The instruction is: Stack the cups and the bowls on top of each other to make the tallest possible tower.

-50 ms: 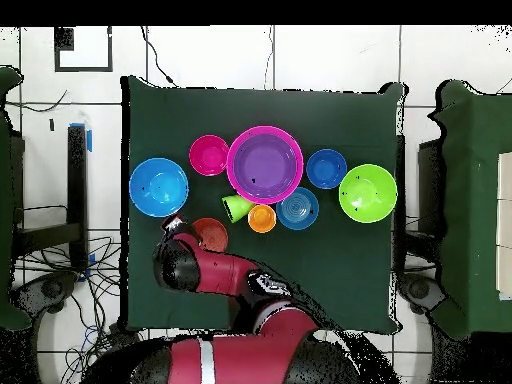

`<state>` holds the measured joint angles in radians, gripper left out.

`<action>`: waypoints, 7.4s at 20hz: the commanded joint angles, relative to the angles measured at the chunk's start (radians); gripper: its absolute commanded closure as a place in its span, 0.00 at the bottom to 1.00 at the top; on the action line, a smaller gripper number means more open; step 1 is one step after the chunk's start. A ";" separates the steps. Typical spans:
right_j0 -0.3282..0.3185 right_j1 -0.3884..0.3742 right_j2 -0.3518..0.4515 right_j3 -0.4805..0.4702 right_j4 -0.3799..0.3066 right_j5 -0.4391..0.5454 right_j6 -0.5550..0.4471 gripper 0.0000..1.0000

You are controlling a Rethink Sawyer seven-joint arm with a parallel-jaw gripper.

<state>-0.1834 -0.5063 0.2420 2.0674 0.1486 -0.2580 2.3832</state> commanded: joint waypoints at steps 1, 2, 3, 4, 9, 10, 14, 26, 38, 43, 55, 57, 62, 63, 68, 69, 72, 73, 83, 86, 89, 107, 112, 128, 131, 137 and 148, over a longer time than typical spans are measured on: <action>-0.006 0.035 0.120 -0.044 0.055 -0.048 0.252 0.00; 0.002 0.030 0.122 -0.044 0.065 -0.046 0.258 0.00; 0.003 0.029 0.122 -0.044 0.067 -0.044 0.259 0.00; 0.005 0.028 0.123 -0.045 0.069 -0.042 0.259 0.00; 0.015 0.026 0.120 -0.053 0.078 -0.038 0.258 0.00; 0.015 0.027 0.119 -0.055 0.078 -0.039 0.257 0.00; 0.008 0.005 0.127 -0.036 0.072 -0.017 0.256 0.00; -0.007 -0.171 0.116 0.076 0.127 0.136 0.262 0.00; -0.013 -0.199 0.107 0.128 0.223 0.127 0.311 0.00; -0.033 -0.134 0.114 0.088 0.190 0.062 0.317 0.00; -0.023 -0.063 0.081 0.011 0.177 0.014 0.289 0.00; -0.018 -0.057 0.085 0.003 0.182 0.007 0.295 0.00; -0.001 -0.071 0.116 -0.007 0.220 0.016 0.336 0.00; 0.002 -0.075 0.117 -0.006 0.224 0.018 0.339 0.00; 0.027 -0.109 0.128 0.001 0.265 0.038 0.372 0.00; 0.029 -0.111 0.133 0.000 0.269 0.039 0.377 0.00; 0.035 -0.112 0.146 -0.006 0.281 0.035 0.389 0.00; 0.037 -0.111 0.147 -0.010 0.285 0.034 0.391 0.00; 0.047 -0.040 0.151 -0.072 0.277 -0.016 0.393 0.00; 0.039 0.015 0.140 -0.110 0.244 -0.045 0.374 0.00; 0.033 0.056 0.129 -0.130 0.222 -0.065 0.362 0.00; -0.030 0.094 0.105 -0.127 0.138 -0.061 0.305 0.00; 0.003 0.043 0.098 -0.096 0.172 -0.035 0.321 0.00; 0.105 -0.183 -0.010 -0.017 0.294 0.239 0.311 0.00; 0.077 -0.147 0.004 -0.029 0.257 0.194 0.304 0.00; 0.107 -0.148 -0.035 0.003 0.315 0.230 0.352 0.00; 0.238 -0.152 -0.147 0.073 0.506 0.313 0.453 0.00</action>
<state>0.0062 -0.6686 0.1244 2.0311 0.5490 -0.0906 2.5630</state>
